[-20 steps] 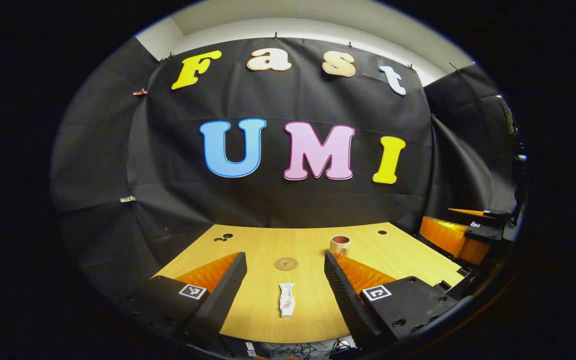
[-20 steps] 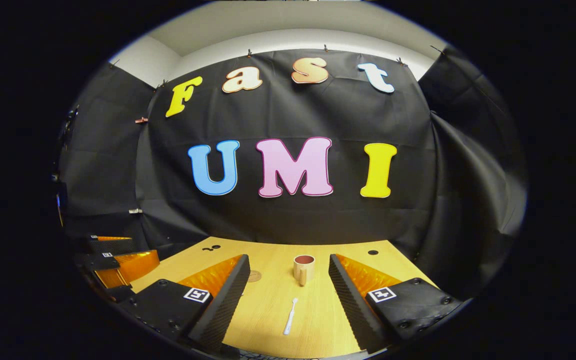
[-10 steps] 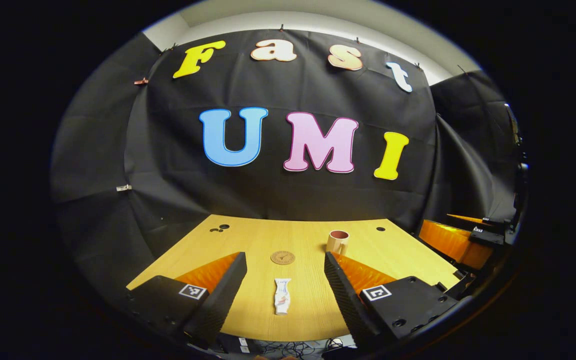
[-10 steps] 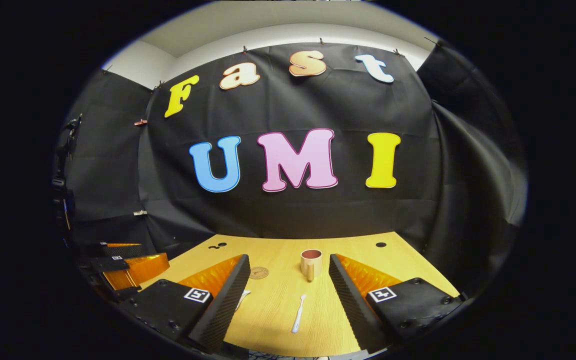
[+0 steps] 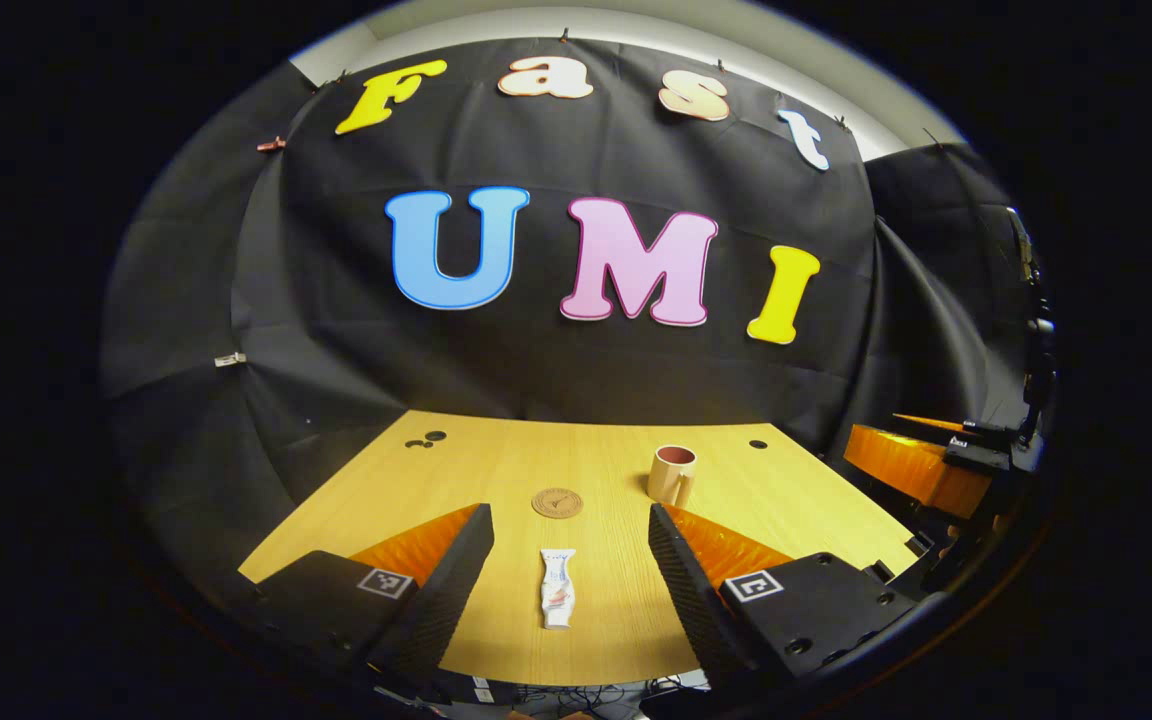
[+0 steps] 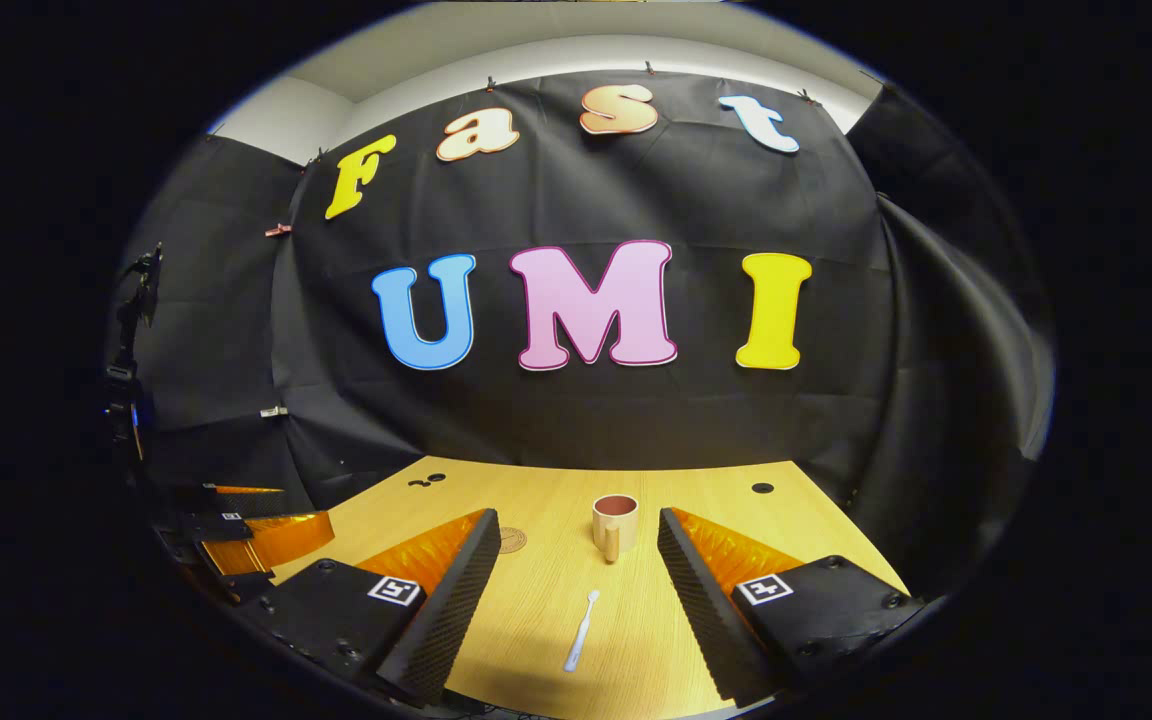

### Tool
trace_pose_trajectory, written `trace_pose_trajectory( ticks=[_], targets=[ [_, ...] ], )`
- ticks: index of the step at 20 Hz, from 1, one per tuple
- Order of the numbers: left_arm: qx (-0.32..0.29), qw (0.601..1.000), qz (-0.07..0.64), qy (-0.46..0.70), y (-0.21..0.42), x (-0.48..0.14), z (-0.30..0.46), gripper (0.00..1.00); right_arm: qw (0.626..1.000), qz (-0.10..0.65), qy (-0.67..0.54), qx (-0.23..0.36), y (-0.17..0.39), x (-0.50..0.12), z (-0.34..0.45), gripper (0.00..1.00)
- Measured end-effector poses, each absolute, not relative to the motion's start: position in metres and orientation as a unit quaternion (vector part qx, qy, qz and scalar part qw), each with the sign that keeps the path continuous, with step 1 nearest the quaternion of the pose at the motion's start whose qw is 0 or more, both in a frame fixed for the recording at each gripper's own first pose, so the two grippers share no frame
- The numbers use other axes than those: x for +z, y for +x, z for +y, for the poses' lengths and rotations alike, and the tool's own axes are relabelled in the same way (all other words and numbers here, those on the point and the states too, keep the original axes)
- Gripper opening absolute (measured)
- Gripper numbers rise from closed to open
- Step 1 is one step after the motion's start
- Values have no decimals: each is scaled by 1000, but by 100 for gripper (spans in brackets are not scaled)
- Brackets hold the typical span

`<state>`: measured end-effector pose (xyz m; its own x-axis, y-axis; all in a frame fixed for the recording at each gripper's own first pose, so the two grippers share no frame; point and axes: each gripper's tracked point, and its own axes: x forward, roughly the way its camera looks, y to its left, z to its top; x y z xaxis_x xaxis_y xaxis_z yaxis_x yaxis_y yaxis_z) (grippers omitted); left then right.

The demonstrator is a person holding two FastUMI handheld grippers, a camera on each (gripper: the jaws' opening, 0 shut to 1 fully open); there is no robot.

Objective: Put the toothbrush and toothpaste on the desktop into the cup, then pick up the cup and place it on the coaster on the desktop.

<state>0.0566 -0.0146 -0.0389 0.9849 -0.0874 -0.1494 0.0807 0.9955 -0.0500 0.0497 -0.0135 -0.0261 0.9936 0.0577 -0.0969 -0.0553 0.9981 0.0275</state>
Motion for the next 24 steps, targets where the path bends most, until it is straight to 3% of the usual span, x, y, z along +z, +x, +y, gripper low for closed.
trace_pose_trajectory(
  ticks=[7,17,24],
  targets=[
    [-30,990,137,-10,111,-80,-13,98,995,79,14,60,101,-42,-19,98],
    [9,956,294,-13,182,-188,9,98,985,145,37,88,162,-85,-37,100],
    [5,920,392,1,220,-251,8,98,979,180,53,76,182,-115,-60,99]
  ],
)
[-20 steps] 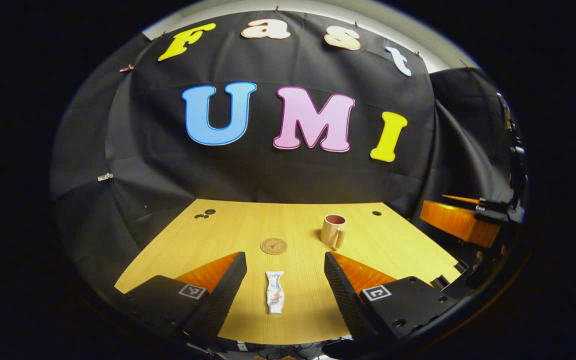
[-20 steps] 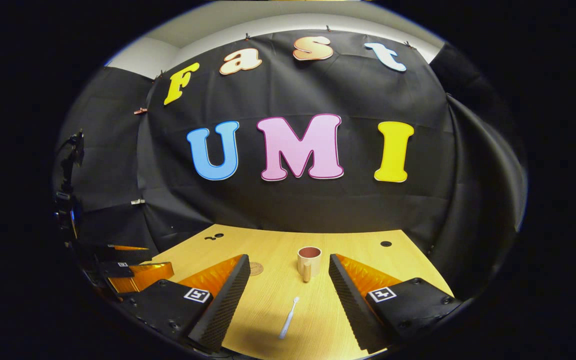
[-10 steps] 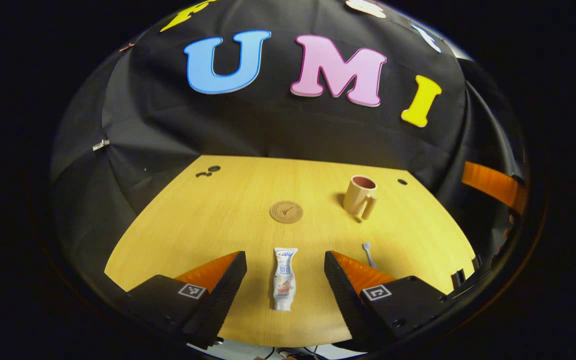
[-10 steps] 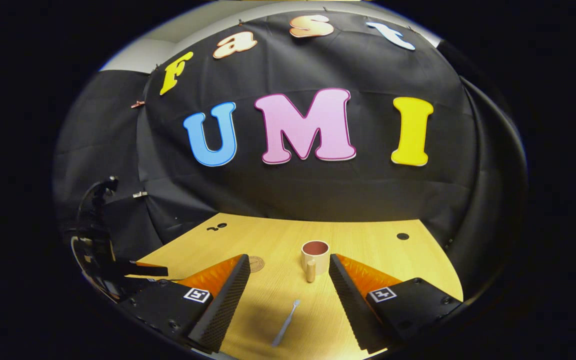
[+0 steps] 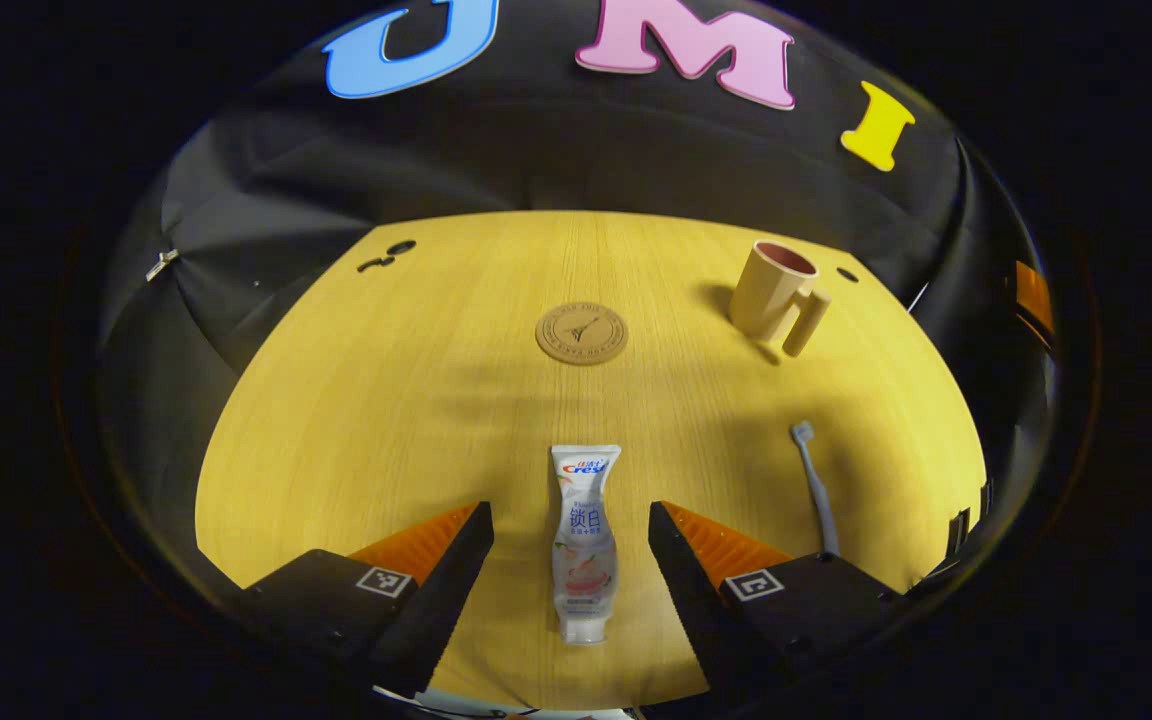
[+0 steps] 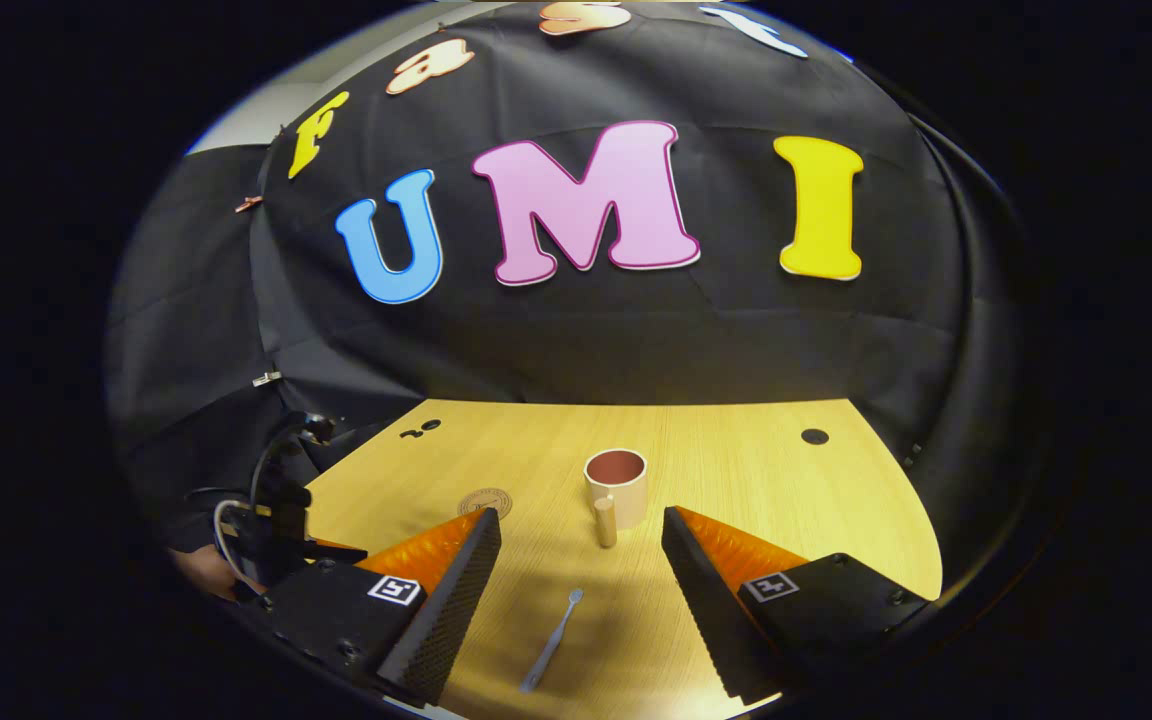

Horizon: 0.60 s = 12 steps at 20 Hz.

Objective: Put the toothbrush and toothpaste on the desktop into the cup, then pick up the cup and place it on the coaster on the desktop.

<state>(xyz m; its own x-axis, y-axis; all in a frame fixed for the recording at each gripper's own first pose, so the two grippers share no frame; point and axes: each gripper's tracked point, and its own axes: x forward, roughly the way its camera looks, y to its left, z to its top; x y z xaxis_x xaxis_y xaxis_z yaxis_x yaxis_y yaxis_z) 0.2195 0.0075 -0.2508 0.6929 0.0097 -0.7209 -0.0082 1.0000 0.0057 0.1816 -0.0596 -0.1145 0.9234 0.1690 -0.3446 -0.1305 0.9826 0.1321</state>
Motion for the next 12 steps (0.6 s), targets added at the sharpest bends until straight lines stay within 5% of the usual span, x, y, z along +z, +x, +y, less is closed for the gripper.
trace_pose_trajectory(
  ticks=[6,12],
  targets=[
    [3,884,467,1,235,-289,6,95,971,218,62,77,177,-143,-58,98],
    [18,863,505,-4,240,-298,5,80,956,267,87,87,178,-171,-57,98]
  ],
)
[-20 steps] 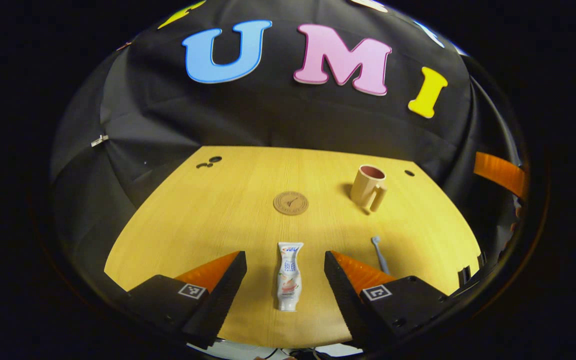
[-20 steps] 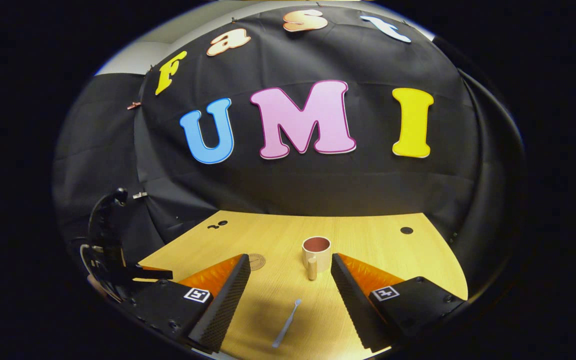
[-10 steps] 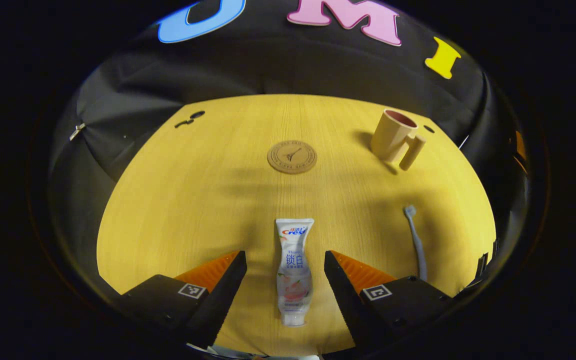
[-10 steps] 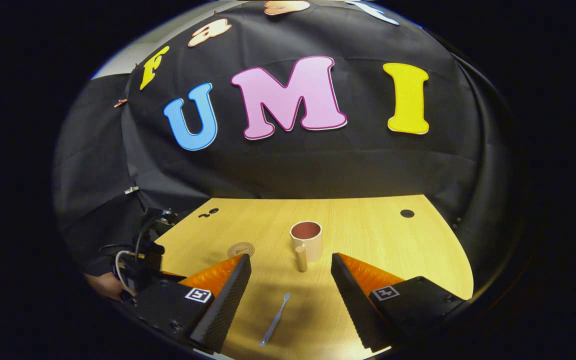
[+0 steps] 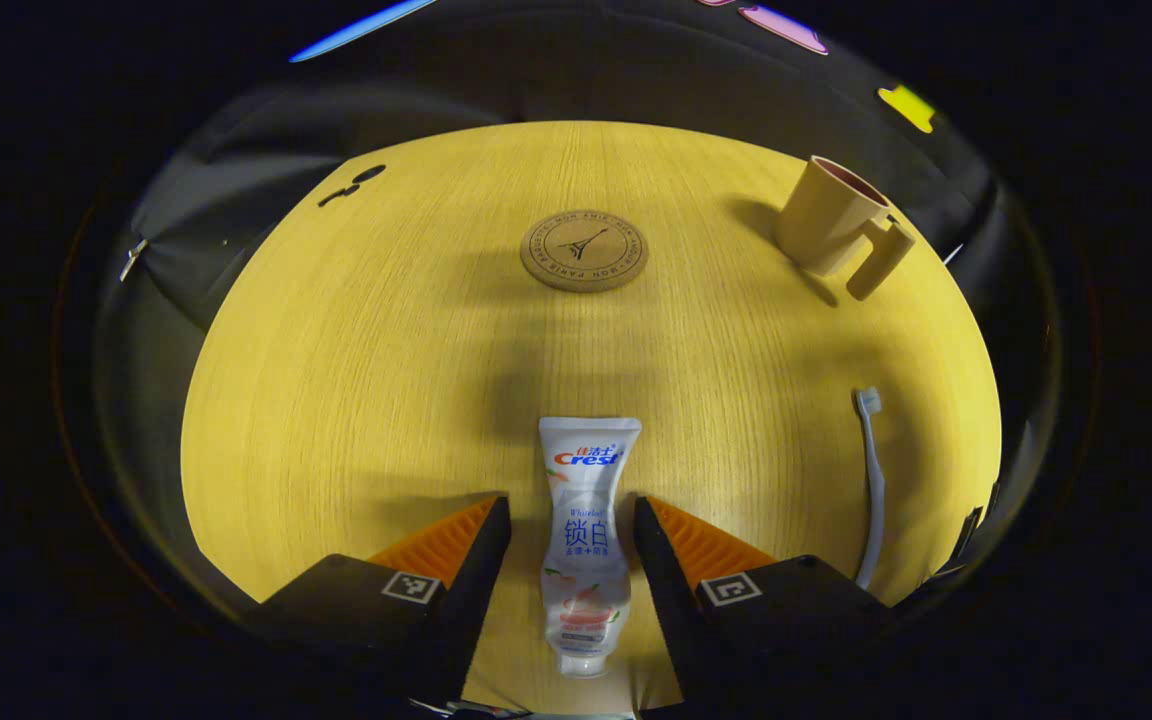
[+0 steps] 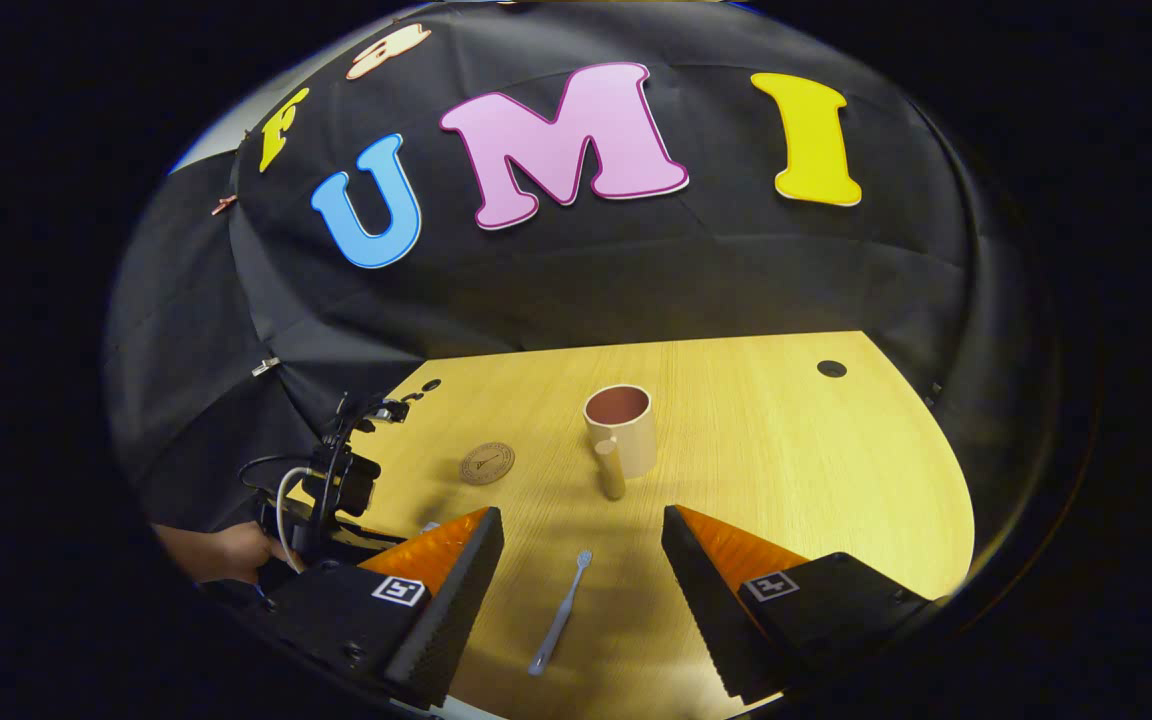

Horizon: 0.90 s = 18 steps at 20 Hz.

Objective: Put the toothbrush and toothpaste on the desktop into the cup, then pick up the cup and place it on the coaster on the desktop.

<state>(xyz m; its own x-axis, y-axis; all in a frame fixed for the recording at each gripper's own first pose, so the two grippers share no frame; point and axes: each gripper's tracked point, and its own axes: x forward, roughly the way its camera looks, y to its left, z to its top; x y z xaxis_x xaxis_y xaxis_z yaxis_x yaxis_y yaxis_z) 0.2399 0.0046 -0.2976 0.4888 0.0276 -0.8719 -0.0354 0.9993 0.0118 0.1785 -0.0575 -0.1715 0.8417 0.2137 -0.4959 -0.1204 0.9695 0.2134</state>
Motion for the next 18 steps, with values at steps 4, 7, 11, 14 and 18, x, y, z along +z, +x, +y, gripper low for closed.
trace_pose_trajectory(
  ticks=[4,7,11,14,18],
  targets=[
    [38,851,523,-16,242,-301,0,51,943,306,97,82,180,-197,-60,98],
    [31,855,518,-14,242,-299,-2,38,940,322,84,73,173,-209,-57,98],
    [11,860,510,-7,242,-300,-1,24,924,367,77,70,154,-229,-39,98],
    [1,869,494,-12,243,-300,0,29,909,407,58,68,143,-252,-26,99],
    [-20,880,474,-30,241,-300,0,28,893,445,6,70,145,-286,-12,99]
  ],
)
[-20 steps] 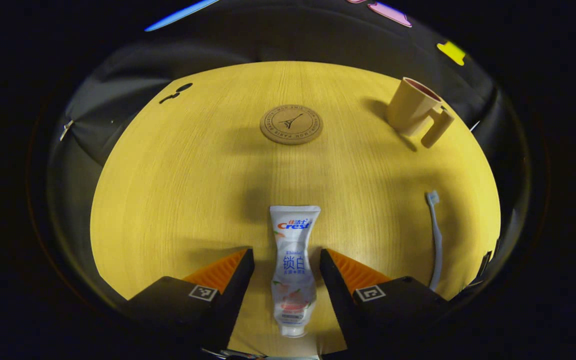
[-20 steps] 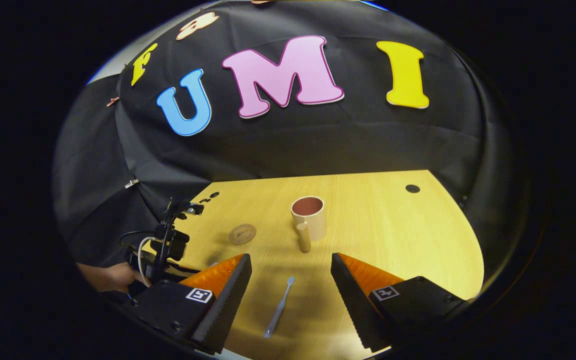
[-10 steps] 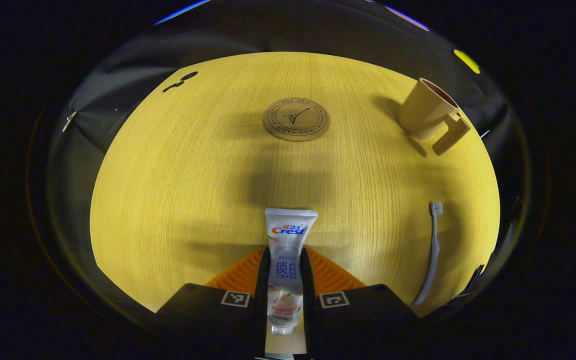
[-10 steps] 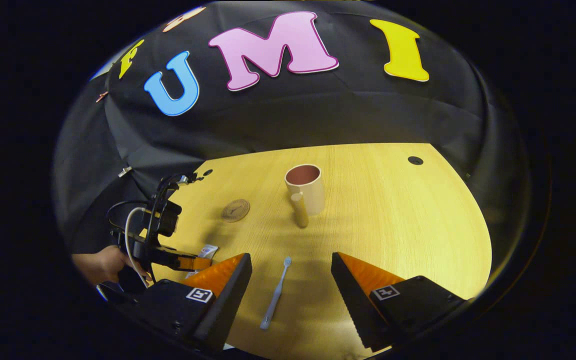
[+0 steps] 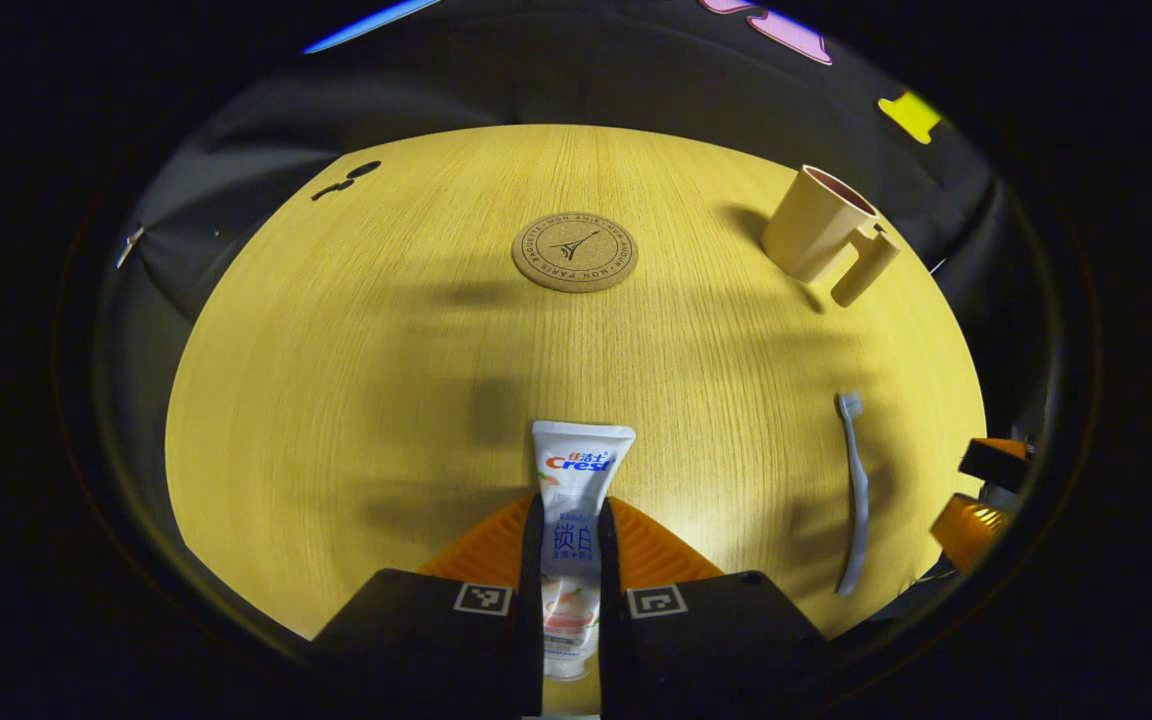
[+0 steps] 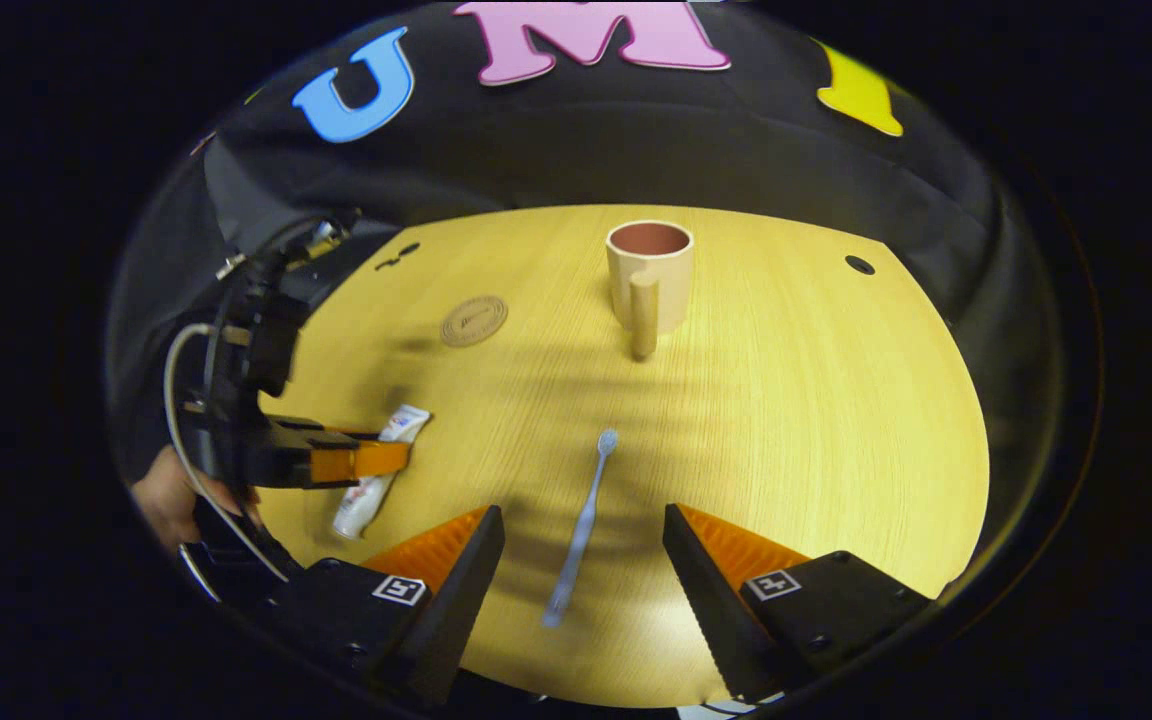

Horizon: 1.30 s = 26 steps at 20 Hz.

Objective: Put the toothbrush and toothpaste on the desktop into the cup, then pick up the cup and place it on the coaster on the desktop.

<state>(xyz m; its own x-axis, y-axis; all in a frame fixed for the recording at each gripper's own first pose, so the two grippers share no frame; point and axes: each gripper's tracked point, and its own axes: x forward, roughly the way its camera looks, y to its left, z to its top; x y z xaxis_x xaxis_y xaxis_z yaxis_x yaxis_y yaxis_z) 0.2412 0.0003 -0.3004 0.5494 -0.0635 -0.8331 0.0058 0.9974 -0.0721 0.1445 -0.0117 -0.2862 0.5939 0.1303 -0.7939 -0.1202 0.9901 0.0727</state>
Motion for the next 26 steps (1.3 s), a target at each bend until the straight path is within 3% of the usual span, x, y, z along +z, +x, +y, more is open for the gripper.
trace_pose_trajectory(
  ticks=[8,11,14,16,17,19,20,21,24,25,26],
  targets=[
    [-32,884,463,-62,238,-298,2,28,868,496,14,17,161,-332,-12,99],
    [-37,883,463,-67,238,-298,2,28,861,509,5,9,159,-341,-11,92],
    [-40,881,465,-71,237,-297,3,28,853,522,-8,12,153,-351,-7,72],
    [-40,881,466,-72,237,-297,2,28,851,525,-13,7,149,-345,-8,53],
    [-40,881,467,-70,237,-298,2,28,849,529,-15,6,151,-356,-7,57],
    [-39,880,469,-63,237,-298,2,28,850,526,-22,8,151,-353,-7,31],
    [-39,880,470,-58,237,-298,2,28,851,524,-19,4,153,-356,-8,32],
    [-39,879,473,-52,237,-299,2,28,848,531,-15,3,151,-357,-7,17],
    [-37,879,474,-34,237,-299,1,28,848,529,15,22,153,-354,0,9],
    [-36,879,475,-30,236,-299,1,28,849,526,33,44,153,-351,7,14],
    [-34,879,475,-26,237,-300,1,28,846,528,46,63,150,-355,13,5]
  ],
)
